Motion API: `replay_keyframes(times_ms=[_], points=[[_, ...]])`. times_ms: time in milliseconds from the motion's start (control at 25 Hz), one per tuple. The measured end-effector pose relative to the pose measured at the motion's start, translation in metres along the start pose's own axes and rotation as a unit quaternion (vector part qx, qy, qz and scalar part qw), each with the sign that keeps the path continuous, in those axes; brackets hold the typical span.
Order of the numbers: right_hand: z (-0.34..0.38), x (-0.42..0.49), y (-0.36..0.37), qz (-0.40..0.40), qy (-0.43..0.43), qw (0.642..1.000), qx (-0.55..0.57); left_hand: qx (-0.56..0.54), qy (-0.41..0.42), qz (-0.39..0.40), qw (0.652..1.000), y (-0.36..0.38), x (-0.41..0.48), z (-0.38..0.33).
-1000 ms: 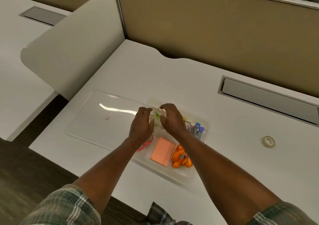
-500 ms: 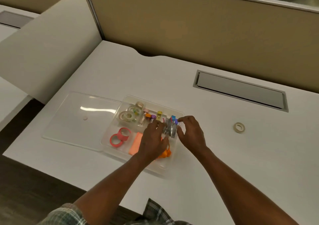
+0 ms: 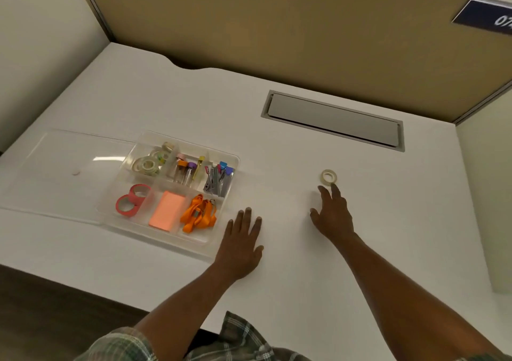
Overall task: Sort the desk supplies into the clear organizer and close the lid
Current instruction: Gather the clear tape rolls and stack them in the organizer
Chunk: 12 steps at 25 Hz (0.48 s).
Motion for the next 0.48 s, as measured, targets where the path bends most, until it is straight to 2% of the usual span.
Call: replay_keyframes(times_ms=[160, 280, 360, 480], points=[[0.005, 0.026, -0.021, 0.025, 0.031, 0.999, -0.017, 0.026, 0.021, -0.057, 0.998, 0.000, 0.000, 0.017], [0.012, 0.039, -0.032, -0.001, 0.051, 0.998, -0.043, 0.032, 0.033, -0.066, 0.997, -0.007, -0.002, 0.024], [0.047, 0.052, -0.003, 0.041, -0.041, 0.994, -0.092, 0.002, -0.062, -0.089, 0.994, 0.021, -0.024, 0.033], [0.033, 0.048, -0.006, 0.007, -0.007, 0.998, -0.064, -0.005, -0.035, -0.097, 0.995, 0.031, -0.022, 0.020]])
Point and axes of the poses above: each hand's wrist, its own x-axis towards the middle knuckle, its own y-axis out of the palm, z = x × y, the point moved 1 cm from there along x, towards the middle knuckle, and after that the axes turned 6 degrees about y, right-handed, at the moved point
